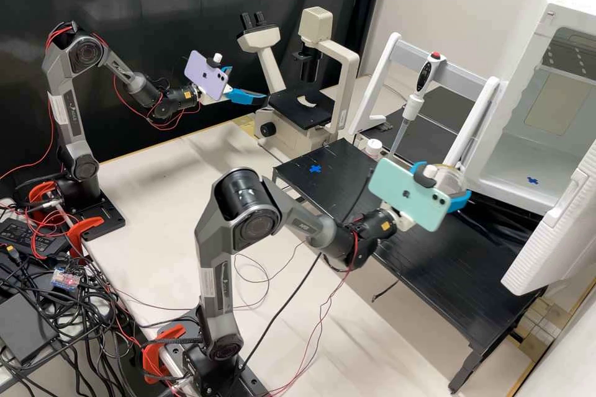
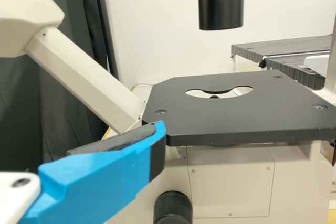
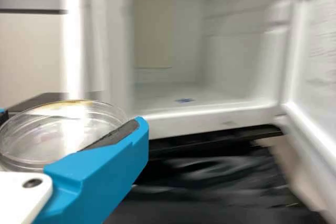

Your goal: Move the petri dish to the incubator

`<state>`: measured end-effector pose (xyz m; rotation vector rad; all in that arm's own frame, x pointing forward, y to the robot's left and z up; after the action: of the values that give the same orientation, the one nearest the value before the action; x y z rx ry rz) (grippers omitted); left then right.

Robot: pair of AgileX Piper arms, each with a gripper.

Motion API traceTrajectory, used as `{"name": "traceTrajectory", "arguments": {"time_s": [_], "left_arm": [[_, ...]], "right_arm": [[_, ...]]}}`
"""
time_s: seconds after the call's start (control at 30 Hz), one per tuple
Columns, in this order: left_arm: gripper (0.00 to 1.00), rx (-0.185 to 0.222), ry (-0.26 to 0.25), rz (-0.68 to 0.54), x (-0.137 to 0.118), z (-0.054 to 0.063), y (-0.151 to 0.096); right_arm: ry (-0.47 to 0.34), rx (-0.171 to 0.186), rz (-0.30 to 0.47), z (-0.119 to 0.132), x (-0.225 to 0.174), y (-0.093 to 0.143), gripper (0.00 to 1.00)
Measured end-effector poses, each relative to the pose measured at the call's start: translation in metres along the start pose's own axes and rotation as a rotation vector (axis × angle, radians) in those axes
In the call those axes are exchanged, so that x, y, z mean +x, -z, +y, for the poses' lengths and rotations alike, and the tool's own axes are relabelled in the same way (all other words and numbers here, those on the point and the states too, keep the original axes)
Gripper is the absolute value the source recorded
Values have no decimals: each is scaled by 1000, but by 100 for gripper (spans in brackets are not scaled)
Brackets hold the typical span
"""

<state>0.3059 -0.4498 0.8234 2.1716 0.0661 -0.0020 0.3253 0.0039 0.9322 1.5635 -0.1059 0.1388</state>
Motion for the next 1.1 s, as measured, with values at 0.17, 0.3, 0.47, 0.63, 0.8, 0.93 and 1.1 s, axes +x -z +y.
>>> {"name": "traceTrajectory", "arguments": {"time_s": [0.17, 0.3, 0.47, 0.63, 0.8, 0.93, 1.1], "left_arm": [[100, 0, 0, 0, 0, 0, 0], [100, 0, 0, 0, 0, 0, 0], [100, 0, 0, 0, 0, 0, 0], [100, 0, 0, 0, 0, 0, 0], [100, 0, 0, 0, 0, 0, 0], [100, 0, 0, 0, 0, 0, 0], [100, 0, 0, 0, 0, 0, 0]], "right_arm": [[-57, 3, -90, 25, 23, -18, 0], [-93, -2, -134, 39, 44, -25, 0], [-127, -14, -166, 54, 70, -28, 0], [-130, 5, -184, 56, 98, -24, 0], [-88, 1, -197, 44, 131, -17, 0], [-52, -9, -215, 32, 154, -16, 0], [-11, -7, -258, 15, 181, -18, 0]]}}
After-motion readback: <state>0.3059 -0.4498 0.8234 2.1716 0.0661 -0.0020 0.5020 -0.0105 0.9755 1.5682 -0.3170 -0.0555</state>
